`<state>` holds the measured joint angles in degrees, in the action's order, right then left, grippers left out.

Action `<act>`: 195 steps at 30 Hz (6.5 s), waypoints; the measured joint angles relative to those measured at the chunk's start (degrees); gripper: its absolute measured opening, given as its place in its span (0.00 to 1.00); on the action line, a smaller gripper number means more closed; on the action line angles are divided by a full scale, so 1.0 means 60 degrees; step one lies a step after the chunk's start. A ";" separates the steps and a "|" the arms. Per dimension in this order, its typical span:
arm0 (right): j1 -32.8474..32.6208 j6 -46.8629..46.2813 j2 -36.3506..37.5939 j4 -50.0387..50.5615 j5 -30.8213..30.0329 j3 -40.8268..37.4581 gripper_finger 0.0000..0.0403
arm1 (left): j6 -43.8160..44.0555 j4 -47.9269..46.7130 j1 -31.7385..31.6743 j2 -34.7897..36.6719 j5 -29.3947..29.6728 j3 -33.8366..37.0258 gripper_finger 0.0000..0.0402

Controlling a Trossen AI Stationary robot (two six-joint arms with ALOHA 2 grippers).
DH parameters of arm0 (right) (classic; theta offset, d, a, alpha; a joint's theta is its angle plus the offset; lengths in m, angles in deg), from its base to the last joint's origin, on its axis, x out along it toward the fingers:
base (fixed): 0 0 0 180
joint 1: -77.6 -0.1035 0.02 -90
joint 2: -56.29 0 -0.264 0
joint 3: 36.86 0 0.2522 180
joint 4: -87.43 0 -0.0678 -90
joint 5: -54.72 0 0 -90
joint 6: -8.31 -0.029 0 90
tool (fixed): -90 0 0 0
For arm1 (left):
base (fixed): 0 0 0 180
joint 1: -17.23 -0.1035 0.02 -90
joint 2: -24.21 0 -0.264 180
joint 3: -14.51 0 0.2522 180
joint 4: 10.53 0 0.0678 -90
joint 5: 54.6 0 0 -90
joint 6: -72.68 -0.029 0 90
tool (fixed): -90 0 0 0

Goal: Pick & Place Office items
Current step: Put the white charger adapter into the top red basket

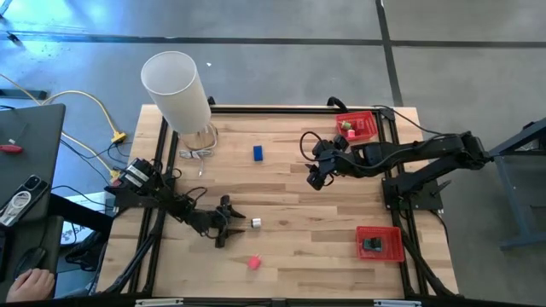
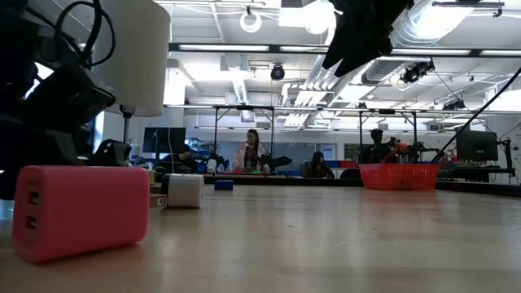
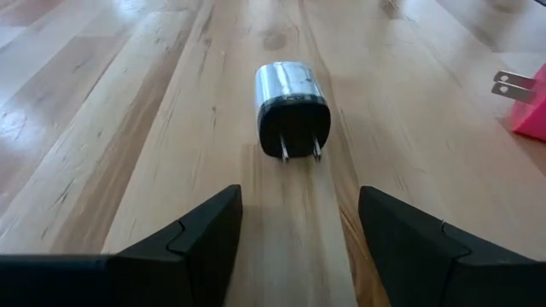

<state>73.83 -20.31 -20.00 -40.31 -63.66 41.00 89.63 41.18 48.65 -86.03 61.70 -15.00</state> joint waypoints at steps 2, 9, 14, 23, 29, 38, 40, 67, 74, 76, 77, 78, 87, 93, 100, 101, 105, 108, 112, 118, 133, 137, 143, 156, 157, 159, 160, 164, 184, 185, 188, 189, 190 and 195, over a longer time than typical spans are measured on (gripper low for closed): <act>0.0000 -0.0001 0.0000 -0.0002 0.0000 0.0000 0.63 | -0.0126 0.0064 -0.0165 -0.0002 -0.0164 0.0000 0.57; 0.0000 -0.0004 0.0000 -0.0026 0.0066 0.0000 0.63 | -0.0163 0.0161 -0.0708 -0.0011 -0.0617 -0.0012 0.57; 0.0000 -0.0029 0.0000 -0.0036 0.0069 0.0000 0.63 | -0.0141 0.0184 -0.0919 -0.0013 -0.0609 -0.0063 0.57; 0.0000 -0.0047 0.0000 -0.0039 0.0073 0.0000 0.63 | -0.0077 0.0359 -0.1063 -0.0214 -0.0743 -0.0191 0.57; 0.0000 -0.0047 0.0000 -0.0036 0.0076 0.0000 0.63 | 0.0075 0.2433 -0.1063 -0.1565 -0.0750 -0.0214 0.57; 0.0000 -0.0048 0.0000 -0.0035 0.0379 0.0000 0.63 | 0.0264 0.3968 -0.1066 -0.2588 -0.0760 -0.0229 0.57; 0.0000 -0.0049 0.0000 -0.0036 0.0430 0.0000 0.63 | 0.0278 0.3968 -0.1063 -0.2592 -0.0766 -0.0229 0.57; 0.0000 -0.0085 0.0000 -0.0112 0.0510 0.0000 0.63 | 0.0107 0.4016 -0.0942 -0.2581 -0.0879 -0.0254 0.57; 0.0000 -0.0431 0.0000 -0.0109 0.1087 0.0000 0.63 | -0.0472 0.4004 -0.0818 -0.2593 -0.0914 -0.0493 0.57; 0.0000 -0.0635 0.0000 -0.0112 0.1302 0.0000 0.63 | -0.0794 0.4001 -0.0731 -0.2599 -0.0791 -0.0532 0.57; 0.0000 -0.0732 0.0000 -0.0109 0.1335 0.0000 0.63 | -0.0888 0.3994 -0.0702 -0.2599 -0.0708 -0.0563 0.57; 0.0000 -0.0784 0.0000 -0.0112 0.1375 0.0000 0.63 | -0.0963 0.3991 -0.0678 -0.2599 -0.0617 -0.0582 0.57; -0.0221 -0.1013 0.0000 -0.0602 0.1771 0.0000 0.63 | -0.0918 0.3392 -0.0892 -0.2588 -0.0209 -0.1273 0.57; -0.0393 -0.1016 0.0000 -0.0611 0.1767 0.0000 0.63 | -0.1073 0.3123 -0.0943 -0.2577 -0.0194 -0.1475 0.57; -0.0393 -0.0969 0.0000 -0.0615 0.1727 0.0000 0.63 | -0.0920 0.2943 -0.1165 -0.2577 -0.0157 -0.1569 0.57; -0.0393 -0.0963 0.0000 -0.0613 0.1727 0.0000 0.63 | -0.0913 0.2875 -0.1172 -0.2577 -0.0151 -0.1607 0.57; -0.0393 -0.0939 0.0000 -0.0611 0.1727 0.0000 0.63 | -0.0855 0.2667 -0.1172 -0.2577 -0.0129 -0.1683 0.56; -0.0393 -0.0747 0.0000 -0.0611 0.1727 0.0000 0.63 | -0.0851 0.2667 -0.1172 -0.2577 -0.0129 -0.1687 0.52; -0.0393 -0.0696 0.0000 -0.0611 0.1727 0.0000 0.63 | -0.0779 0.2667 -0.1172 -0.2581 -0.0120 -0.1694 0.44; -0.0393 -0.0692 0.0000 -0.0609 0.1727 0.0000 0.63 | -0.0660 0.2663 -0.1172 -0.2581 -0.0093 -0.1694 0.31; -0.0611 -0.0798 0.0000 -0.0566 0.1759 0.0000 0.63 | -0.0910 0.2743 -0.1175 -0.2581 -0.0184 -0.1681 0.32; -0.0843 -0.0833 0.0000 -0.0542 0.1752 0.0000 0.63 | -0.1008 0.2844 -0.1176 -0.2581 -0.0220 -0.1668 0.32; -0.1359 -0.1387 0.0000 -0.0577 0.1676 -0.0033 0.63 | -0.0991 0.2914 -0.1216 -0.2581 -0.0209 -0.1663 0.32; -0.2754 -0.2805 0.0000 -0.1786 -0.0040 -0.1771 0.63 | -0.1318 0.3142 -0.1217 -0.2592 -0.0180 -0.1654 0.33; -0.2796 -0.2805 0.0000 -0.2180 -0.0028 -0.1965 0.63 | -0.1325 0.3149 -0.1216 -0.2592 -0.0180 -0.1654 0.33; -0.2868 -0.2793 0.0000 -0.3000 -0.0022 -0.2321 0.63 | -0.1423 0.3217 -0.1219 -0.2592 -0.0180 -0.1654 0.33; -0.2903 -0.2765 0.0000 -0.3471 -0.0018 -0.2498 0.63 | -0.1549 0.3307 -0.1226 -0.2599 -0.0180 -0.1654 0.33; -0.2943 -0.2399 0.0000 -0.5183 -0.0001 -0.3211 0.63 | -0.2001 0.3560 -0.1233 -0.2534 -0.0142 -0.1643 0.33; -0.2874 -0.2705 0.0000 -0.8813 0.0070 -0.4295 0.63 | -0.4115 0.2749 -0.1664 -0.0699 0.0148 -0.1647 0.33; -0.2874 -0.2736 0.0000 -0.8833 0.0073 -0.4295 0.63 | -0.4183 0.2572 -0.1664 -0.0551 0.0224 -0.1647 0.33; -0.2874 -0.2794 0.0000 -0.8866 0.0069 -0.4295 0.63 | -0.4420 0.2032 -0.1664 -0.0058 0.0286 -0.1650 0.33; -0.2872 -0.2794 0.0000 -0.8941 0.0067 -0.4295 0.63 | -0.4437 0.1779 -0.1664 0.0125 0.0294 -0.1650 0.33; -0.2874 -0.2796 0.0000 -0.9013 0.0067 -0.4295 0.63 | -0.4439 0.1529 -0.1664 0.0313 0.0292 -0.1650 0.33; -0.2874 -0.3021 0.0000 -0.9376 0.0073 -0.4295 0.63 | -0.4480 0.0159 -0.1664 0.1313 0.0376 -0.1653 0.33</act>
<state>56.59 -38.44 -20.00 -96.57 -63.23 15.23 62.74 42.14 38.66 -78.16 63.95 -24.92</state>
